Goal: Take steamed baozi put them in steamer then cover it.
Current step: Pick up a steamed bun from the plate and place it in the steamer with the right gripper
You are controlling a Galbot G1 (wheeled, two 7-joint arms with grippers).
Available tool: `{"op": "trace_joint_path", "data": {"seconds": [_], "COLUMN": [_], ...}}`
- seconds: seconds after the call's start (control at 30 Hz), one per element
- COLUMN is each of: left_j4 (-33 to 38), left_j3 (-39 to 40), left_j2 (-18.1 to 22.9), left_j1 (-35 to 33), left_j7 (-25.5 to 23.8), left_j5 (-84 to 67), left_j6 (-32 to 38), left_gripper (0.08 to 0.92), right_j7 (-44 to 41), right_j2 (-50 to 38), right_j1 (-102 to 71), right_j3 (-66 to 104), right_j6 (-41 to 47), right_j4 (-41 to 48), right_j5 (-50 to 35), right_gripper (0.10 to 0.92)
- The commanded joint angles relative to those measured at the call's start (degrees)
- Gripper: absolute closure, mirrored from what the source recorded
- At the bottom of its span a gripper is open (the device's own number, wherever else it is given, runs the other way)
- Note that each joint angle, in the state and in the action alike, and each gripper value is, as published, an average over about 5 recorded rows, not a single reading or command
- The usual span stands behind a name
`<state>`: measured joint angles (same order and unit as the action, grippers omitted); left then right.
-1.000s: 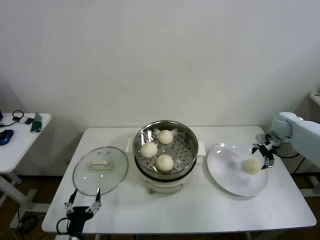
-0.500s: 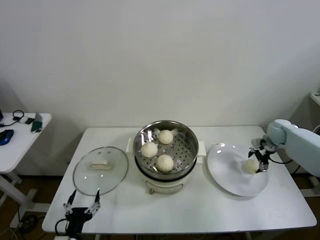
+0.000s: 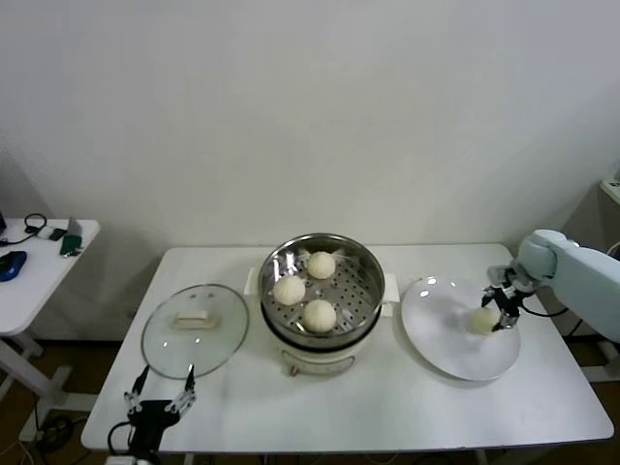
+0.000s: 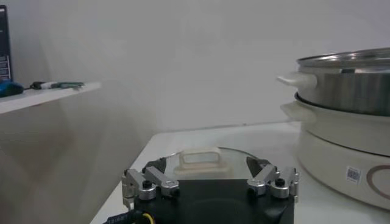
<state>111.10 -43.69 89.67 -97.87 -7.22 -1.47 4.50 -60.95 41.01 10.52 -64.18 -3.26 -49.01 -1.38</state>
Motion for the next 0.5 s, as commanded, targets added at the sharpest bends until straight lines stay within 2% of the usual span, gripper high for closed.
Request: {"op": "trace_joint_path", "data": {"seconds": [0.03,0.27,0.5], "left_j4": [0.2,1.0,1.6], "left_j3": [0.0,0.5,0.8], "left_j2": [-0.3,-0.6,-1.1], "left_j1": [0.1,0.5,0.6], "left_j7": [0.0,-0.1,0.0], "left_j5": [-0.2,-0.3,-1.0], "left_j6": [0.0,-0.3,-0.4], "left_gripper": [0.177,0.177,0.177], "right_j7": [-1.1,-1.5,0.3], "right_j2": [-2.1,1.2,10.8], "right_j1": [14.4,42.7,56.4], "right_j3": [-12.0,-32.7,-34.8], "right_j6": [1.7,7.4,14.0], "right_j4": [-6.4,-19.6,-27.8], "right_j5": [-11.5,-30.8,-45.2], "right_gripper": [0.371,0.372,0.372]}}
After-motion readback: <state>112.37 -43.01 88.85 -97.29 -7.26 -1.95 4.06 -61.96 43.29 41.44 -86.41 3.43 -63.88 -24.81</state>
